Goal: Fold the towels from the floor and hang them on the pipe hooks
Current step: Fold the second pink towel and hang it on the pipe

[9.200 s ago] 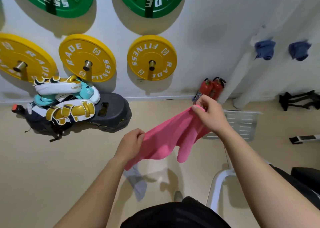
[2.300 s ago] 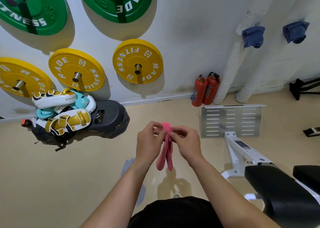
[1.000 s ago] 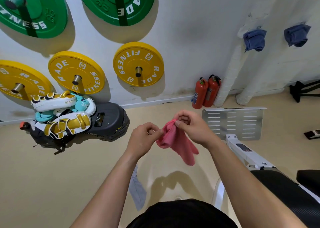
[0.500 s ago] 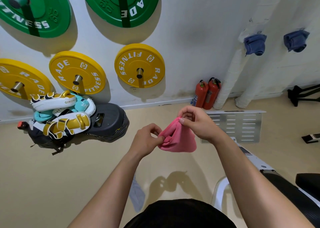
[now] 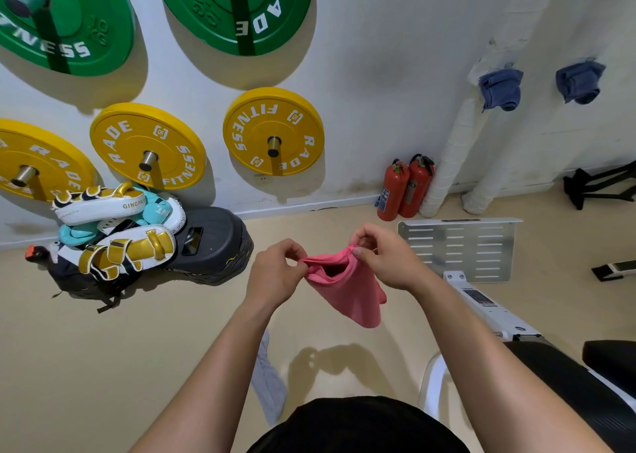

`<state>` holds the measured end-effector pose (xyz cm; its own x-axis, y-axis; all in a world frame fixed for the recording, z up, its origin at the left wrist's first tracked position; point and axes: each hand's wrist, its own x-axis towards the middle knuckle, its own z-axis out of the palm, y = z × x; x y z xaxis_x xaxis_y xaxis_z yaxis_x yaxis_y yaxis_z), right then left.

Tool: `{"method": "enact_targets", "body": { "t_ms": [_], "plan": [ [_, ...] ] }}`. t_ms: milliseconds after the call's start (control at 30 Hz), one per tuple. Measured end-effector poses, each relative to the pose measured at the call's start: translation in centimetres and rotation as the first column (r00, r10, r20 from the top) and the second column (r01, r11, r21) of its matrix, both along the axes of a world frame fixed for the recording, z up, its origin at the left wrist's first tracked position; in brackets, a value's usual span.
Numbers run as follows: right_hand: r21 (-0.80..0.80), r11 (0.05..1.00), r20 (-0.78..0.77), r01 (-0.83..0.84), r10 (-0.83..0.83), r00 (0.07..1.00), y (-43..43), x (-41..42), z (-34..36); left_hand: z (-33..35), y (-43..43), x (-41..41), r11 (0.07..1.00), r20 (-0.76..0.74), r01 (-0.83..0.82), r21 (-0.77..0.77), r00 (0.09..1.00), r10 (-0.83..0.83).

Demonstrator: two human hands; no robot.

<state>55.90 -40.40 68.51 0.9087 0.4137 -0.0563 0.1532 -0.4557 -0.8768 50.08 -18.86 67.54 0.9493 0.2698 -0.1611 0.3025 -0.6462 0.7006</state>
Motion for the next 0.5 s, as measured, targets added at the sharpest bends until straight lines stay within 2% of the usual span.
{"method": "enact_targets", "body": {
  "t_ms": [133,267,400,500],
  "plan": [
    [-0.112,0.992,0.011,0.063,-0.062,0.998,0.2,-0.4,-1.4,1.2,0.1,0.7,0.997,0.033,0.031,0.064,0.999,-0.033],
    [-0.083,0.982,0.039,0.169,-0.166,0.985,0.5,-0.5,-2.1,1.7,0.3,1.0,0.996,-0.093,0.082,0.042,0.993,-0.078],
    [-0.090,0.980,0.138,0.179,-0.165,0.977,0.6,-0.3,-1.9,2.2,0.6,1.3,0.977,-0.289,0.161,-0.142,0.937,-0.197],
    [-0.087,0.979,0.152,0.185,-0.171,0.974,0.6,-0.1,-2.2,2.8,0.6,1.4,0.964,-0.283,0.144,-0.222,0.937,-0.205]
  ]
}}
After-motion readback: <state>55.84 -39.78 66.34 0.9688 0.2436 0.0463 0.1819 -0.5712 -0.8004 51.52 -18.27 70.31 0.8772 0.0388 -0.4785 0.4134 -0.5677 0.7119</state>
